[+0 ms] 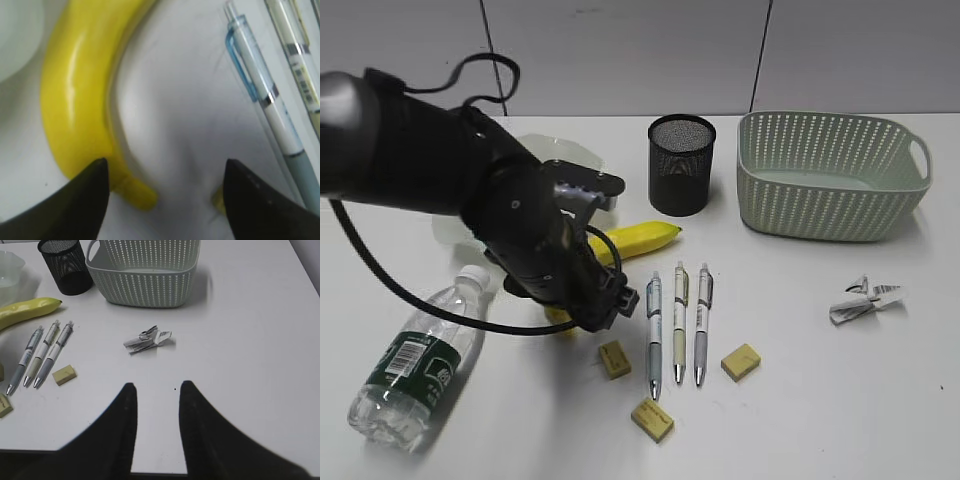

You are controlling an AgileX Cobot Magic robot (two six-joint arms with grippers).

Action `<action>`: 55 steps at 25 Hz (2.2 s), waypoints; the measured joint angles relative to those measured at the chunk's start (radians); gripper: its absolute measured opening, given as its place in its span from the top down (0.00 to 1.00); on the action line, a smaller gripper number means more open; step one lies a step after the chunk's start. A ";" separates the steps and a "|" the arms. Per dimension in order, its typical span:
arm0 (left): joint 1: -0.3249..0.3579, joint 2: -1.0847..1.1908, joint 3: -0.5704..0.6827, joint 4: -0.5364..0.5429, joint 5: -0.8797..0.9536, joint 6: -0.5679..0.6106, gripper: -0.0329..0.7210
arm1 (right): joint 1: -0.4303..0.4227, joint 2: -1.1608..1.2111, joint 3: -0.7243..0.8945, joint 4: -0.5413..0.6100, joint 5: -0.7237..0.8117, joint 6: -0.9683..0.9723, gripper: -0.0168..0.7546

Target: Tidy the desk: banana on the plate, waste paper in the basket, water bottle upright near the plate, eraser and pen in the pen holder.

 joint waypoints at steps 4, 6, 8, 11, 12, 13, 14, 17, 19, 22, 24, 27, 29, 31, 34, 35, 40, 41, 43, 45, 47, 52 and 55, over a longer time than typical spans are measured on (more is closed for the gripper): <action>0.001 0.033 -0.011 0.029 -0.042 -0.062 0.24 | 0.000 0.000 0.000 0.000 0.000 0.000 0.66; 0.001 0.033 -0.012 0.069 -0.042 -0.098 0.24 | 0.000 0.000 0.000 0.000 0.000 0.000 0.66; 0.001 0.033 -0.012 0.088 -0.038 -0.115 0.24 | 0.000 0.000 0.000 0.000 0.000 0.000 0.66; 0.001 0.033 -0.013 0.105 -0.027 -0.118 0.24 | 0.000 0.000 0.000 0.000 0.000 0.000 0.66; 0.001 0.028 -0.013 0.111 -0.023 -0.118 0.24 | 0.000 0.000 0.000 0.000 0.000 0.000 0.66; 0.001 0.020 -0.013 0.118 -0.022 -0.119 0.24 | 0.000 0.000 0.000 0.000 0.000 0.000 0.66; 0.001 0.010 -0.013 0.124 -0.021 -0.119 0.24 | 0.000 0.000 0.000 0.000 0.000 0.000 0.66; 0.010 -0.040 -0.014 0.143 -0.005 -0.119 0.24 | 0.000 0.000 0.000 0.000 0.000 0.000 0.66; 0.028 -0.055 -0.018 0.150 -0.003 -0.119 0.24 | 0.000 0.000 0.000 0.000 0.000 0.000 0.66; 0.049 -0.043 -0.018 0.154 -0.004 -0.122 0.24 | 0.000 0.000 0.000 0.000 0.000 0.000 0.66; 0.052 -0.023 -0.018 0.155 -0.007 -0.122 0.24 | 0.000 0.000 0.000 0.000 0.000 0.000 0.66; 0.052 0.007 -0.018 0.159 -0.022 -0.122 0.24 | 0.000 0.000 0.000 0.000 0.000 0.000 0.66; 0.052 0.023 -0.018 0.168 -0.032 -0.122 0.24 | 0.000 0.000 0.000 0.000 0.000 0.000 0.66; 0.053 0.033 -0.018 0.174 -0.043 -0.122 0.24 | 0.000 0.000 0.000 0.000 0.000 0.000 0.66; 0.053 0.042 -0.018 0.183 -0.059 -0.122 0.25 | 0.000 0.000 0.000 0.000 0.000 0.000 0.66; 0.053 0.043 -0.018 0.184 -0.059 -0.122 0.26 | 0.000 0.000 0.000 0.000 0.000 0.000 0.66; 0.053 0.047 -0.018 0.186 -0.073 -0.122 0.27 | 0.000 0.000 0.000 0.000 0.000 0.000 0.66; 0.053 0.052 -0.018 0.186 -0.083 -0.124 0.28 | 0.000 0.000 0.000 0.000 0.000 0.000 0.66; 0.053 0.066 -0.018 0.186 -0.098 -0.140 0.28 | 0.000 0.000 0.000 0.000 0.000 0.000 0.66; 0.053 0.084 -0.018 0.186 -0.111 -0.150 0.28 | 0.000 0.000 0.000 0.000 0.000 0.000 0.66; 0.053 0.101 -0.018 0.184 -0.118 -0.154 0.28 | 0.000 0.000 0.000 0.000 0.000 0.000 0.66; 0.053 0.103 -0.019 0.171 -0.130 -0.158 0.43 | 0.000 0.000 0.000 0.000 0.000 0.000 0.66; 0.055 0.102 -0.019 0.157 -0.128 -0.158 0.53 | 0.000 0.000 0.000 0.000 0.000 0.000 0.66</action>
